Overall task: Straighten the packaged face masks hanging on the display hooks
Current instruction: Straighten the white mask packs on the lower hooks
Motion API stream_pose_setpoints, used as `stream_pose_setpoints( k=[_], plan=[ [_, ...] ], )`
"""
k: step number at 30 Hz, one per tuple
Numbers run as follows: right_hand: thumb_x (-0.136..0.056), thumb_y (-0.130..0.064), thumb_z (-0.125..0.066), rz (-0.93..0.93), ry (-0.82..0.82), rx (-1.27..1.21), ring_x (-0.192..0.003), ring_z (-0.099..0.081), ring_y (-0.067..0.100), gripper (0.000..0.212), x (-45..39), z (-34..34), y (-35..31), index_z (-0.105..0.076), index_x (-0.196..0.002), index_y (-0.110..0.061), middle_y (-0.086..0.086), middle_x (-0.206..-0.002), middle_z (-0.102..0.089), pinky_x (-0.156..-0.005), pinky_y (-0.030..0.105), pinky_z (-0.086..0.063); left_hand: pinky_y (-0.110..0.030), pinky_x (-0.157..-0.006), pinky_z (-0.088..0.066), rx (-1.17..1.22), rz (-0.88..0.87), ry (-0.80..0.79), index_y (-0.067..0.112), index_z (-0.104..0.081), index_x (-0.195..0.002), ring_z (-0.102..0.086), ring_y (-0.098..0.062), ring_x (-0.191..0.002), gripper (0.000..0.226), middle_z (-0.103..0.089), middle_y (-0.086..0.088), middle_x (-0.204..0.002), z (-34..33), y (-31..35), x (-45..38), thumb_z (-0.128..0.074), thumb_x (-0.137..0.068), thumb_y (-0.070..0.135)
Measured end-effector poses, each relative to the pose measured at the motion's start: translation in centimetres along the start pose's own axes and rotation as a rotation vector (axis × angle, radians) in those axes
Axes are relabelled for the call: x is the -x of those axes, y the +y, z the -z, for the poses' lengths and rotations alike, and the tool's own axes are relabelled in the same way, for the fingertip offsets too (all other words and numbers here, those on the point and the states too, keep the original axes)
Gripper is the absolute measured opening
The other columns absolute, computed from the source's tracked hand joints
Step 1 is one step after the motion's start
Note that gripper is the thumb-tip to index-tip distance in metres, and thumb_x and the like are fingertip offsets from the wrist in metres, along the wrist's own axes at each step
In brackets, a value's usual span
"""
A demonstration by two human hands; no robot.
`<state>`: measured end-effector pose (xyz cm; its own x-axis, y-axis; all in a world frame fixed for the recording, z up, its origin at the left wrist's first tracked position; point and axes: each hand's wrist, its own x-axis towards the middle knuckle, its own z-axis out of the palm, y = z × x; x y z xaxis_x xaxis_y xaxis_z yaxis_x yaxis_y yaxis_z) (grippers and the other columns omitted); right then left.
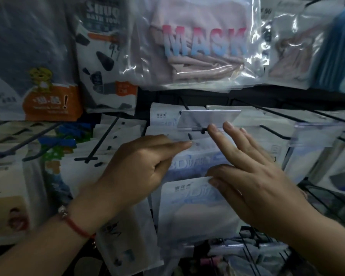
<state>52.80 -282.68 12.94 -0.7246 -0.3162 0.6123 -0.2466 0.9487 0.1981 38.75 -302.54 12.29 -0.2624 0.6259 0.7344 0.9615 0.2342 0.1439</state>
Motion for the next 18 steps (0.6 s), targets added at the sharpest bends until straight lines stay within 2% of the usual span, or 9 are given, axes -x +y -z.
stream_pose_setpoints(
  k=[6,9,11,12,14,15,17,18],
  plan=[
    [-0.098,-0.036,-0.045,-0.019,0.017,-0.008,-0.150,-0.013,0.026,0.027,0.2,-0.5,-0.2,-0.069,-0.089,-0.025,0.005,-0.161,-0.021,-0.122,0.038,-0.011,-0.027,-0.079,-0.049,-0.052,0.029,-0.003,0.020,-0.064,-0.132,-0.064,-0.013,-0.094,0.043,-0.070,0.005,-0.105,0.1,0.2,0.3,-0.050,-0.093,0.012],
    [-0.097,-0.034,-0.047,-0.029,0.043,-0.019,-0.150,-0.013,0.026,0.027,0.1,-0.7,-0.5,-0.070,-0.089,-0.024,0.006,-0.161,-0.023,-0.122,0.036,-0.010,-0.025,-0.063,-0.044,-0.178,0.019,-0.053,0.021,-0.063,-0.133,-0.055,-0.012,-0.082,0.046,-0.066,0.007,-0.092,-0.3,-0.3,0.3,-0.054,-0.089,0.014],
    [-0.097,-0.033,-0.047,-0.032,0.053,-0.021,-0.150,-0.013,0.026,0.026,-0.1,-0.8,-0.5,-0.070,-0.088,-0.023,0.007,-0.160,-0.023,-0.122,0.037,-0.011,-0.025,-0.054,-0.044,-0.294,0.034,-0.051,0.021,-0.066,-0.129,-0.054,-0.015,-0.077,0.055,-0.064,0.007,-0.085,-0.6,-0.4,-0.2,-0.072,-0.076,0.009],
    [-0.097,-0.032,-0.048,-0.032,0.057,-0.020,-0.150,-0.013,0.026,0.026,-0.1,-0.9,-0.5,-0.070,-0.087,-0.023,0.007,-0.160,-0.023,-0.122,0.037,-0.011,-0.023,-0.056,-0.044,-0.343,0.054,-0.059,0.021,-0.068,-0.126,-0.054,-0.017,-0.078,0.065,-0.065,0.005,-0.085,-0.8,-0.5,-0.3,-0.083,-0.064,0.005],
    [-0.096,-0.032,-0.050,-0.028,0.065,-0.014,-0.150,-0.014,0.026,0.026,0.0,-1.1,-0.4,-0.071,-0.086,-0.022,0.006,-0.160,-0.023,-0.122,0.038,-0.013,-0.022,-0.068,-0.046,-0.397,0.112,-0.111,0.024,-0.066,-0.127,-0.051,-0.017,-0.091,0.083,-0.068,0.002,-0.098,-1.1,-0.1,-0.4,-0.093,-0.050,0.007],
    [-0.095,-0.031,-0.050,-0.027,0.075,-0.011,-0.150,-0.014,0.026,0.025,0.1,-1.3,-0.4,-0.071,-0.085,-0.022,0.005,-0.160,-0.022,-0.122,0.038,-0.013,-0.023,-0.079,-0.045,-0.395,0.140,-0.136,0.029,-0.060,-0.133,-0.048,-0.017,-0.104,0.088,-0.064,0.000,-0.116,-1.2,-0.1,-0.2,-0.093,-0.054,0.011],
    [-0.095,-0.031,-0.051,-0.025,0.102,-0.003,-0.150,-0.015,0.027,0.025,0.2,-1.6,-0.4,-0.071,-0.082,-0.022,0.004,-0.161,-0.021,-0.122,0.037,-0.014,-0.026,-0.101,-0.032,-0.359,0.149,-0.128,0.039,-0.045,-0.143,-0.034,-0.020,-0.131,0.078,-0.042,-0.001,-0.147,-1.0,-0.4,0.7,-0.082,-0.077,0.018],
    [-0.095,-0.031,-0.051,-0.028,0.110,0.003,-0.150,-0.015,0.027,0.026,0.2,-1.8,-0.4,-0.072,-0.082,-0.021,0.004,-0.161,-0.021,-0.121,0.037,-0.014,-0.028,-0.106,-0.030,-0.321,0.127,-0.092,0.037,-0.047,-0.143,-0.034,-0.023,-0.136,0.063,-0.038,-0.002,-0.151,-0.7,-0.4,1.3,-0.071,-0.087,0.019]
  ],
)
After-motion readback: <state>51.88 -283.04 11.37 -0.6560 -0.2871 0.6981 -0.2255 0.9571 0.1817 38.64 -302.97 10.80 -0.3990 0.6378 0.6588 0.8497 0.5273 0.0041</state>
